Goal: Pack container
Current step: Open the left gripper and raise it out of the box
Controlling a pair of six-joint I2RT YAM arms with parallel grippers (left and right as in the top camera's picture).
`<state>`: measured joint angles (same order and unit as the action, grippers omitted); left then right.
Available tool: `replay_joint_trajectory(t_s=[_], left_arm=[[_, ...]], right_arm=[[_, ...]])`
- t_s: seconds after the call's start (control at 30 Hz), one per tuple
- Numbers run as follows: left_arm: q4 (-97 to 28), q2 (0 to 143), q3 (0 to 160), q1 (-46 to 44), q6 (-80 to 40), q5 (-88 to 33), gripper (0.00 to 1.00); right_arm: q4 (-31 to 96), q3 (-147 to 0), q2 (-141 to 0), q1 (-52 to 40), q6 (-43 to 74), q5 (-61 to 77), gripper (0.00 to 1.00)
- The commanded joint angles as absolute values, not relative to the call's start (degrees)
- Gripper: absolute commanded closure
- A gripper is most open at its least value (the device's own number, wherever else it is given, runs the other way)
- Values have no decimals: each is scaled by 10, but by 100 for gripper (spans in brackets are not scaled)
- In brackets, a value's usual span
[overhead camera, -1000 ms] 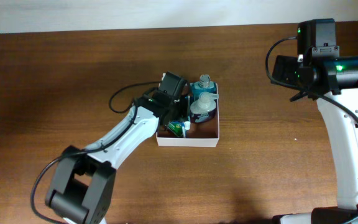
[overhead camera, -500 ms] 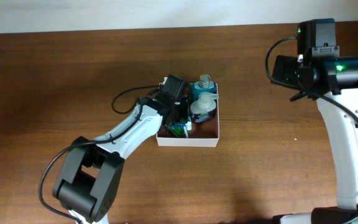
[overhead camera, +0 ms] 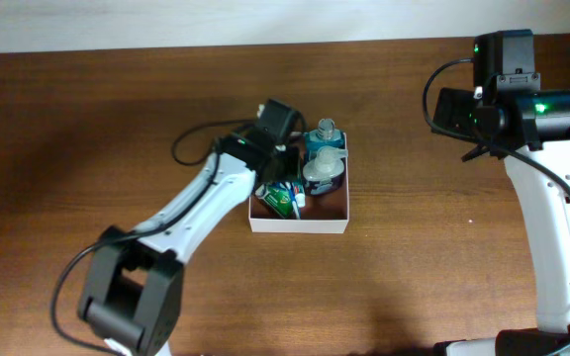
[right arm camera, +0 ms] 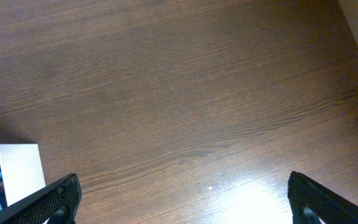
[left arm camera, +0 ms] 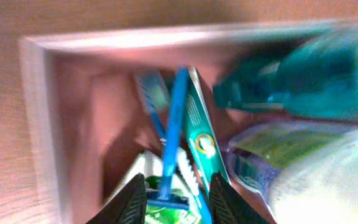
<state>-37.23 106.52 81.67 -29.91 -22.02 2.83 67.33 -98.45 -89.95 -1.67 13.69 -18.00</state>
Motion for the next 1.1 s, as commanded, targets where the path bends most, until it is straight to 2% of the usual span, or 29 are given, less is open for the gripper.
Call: replay_joint_trajectory(t_s=[0.0, 0.2, 0.43, 0.47, 0.5, 0.53, 1.07], left_arm=[[-388, 1021, 837, -268, -209, 76, 66], [-417, 1013, 837, -187, -209, 90, 66], [-453, 1012, 837, -102, -209, 55, 65], [-457, 1013, 837, -94, -209, 54, 57], [-462, 1013, 837, -89, -209, 54, 33], [-463, 1013, 837, -86, -209, 54, 0], [-460, 1013, 837, -83, -209, 54, 0]], right_arm=[[673, -986, -900, -14, 140, -187, 1], [673, -986, -900, -14, 140, -187, 2], [673, -986, -900, -14, 140, -187, 1], [673, -986, -900, -14, 140, -187, 1], [673, -986, -900, -14, 140, -187, 1], [673, -986, -900, -14, 140, -187, 1], [673, -986, -900, -14, 140, -187, 2]])
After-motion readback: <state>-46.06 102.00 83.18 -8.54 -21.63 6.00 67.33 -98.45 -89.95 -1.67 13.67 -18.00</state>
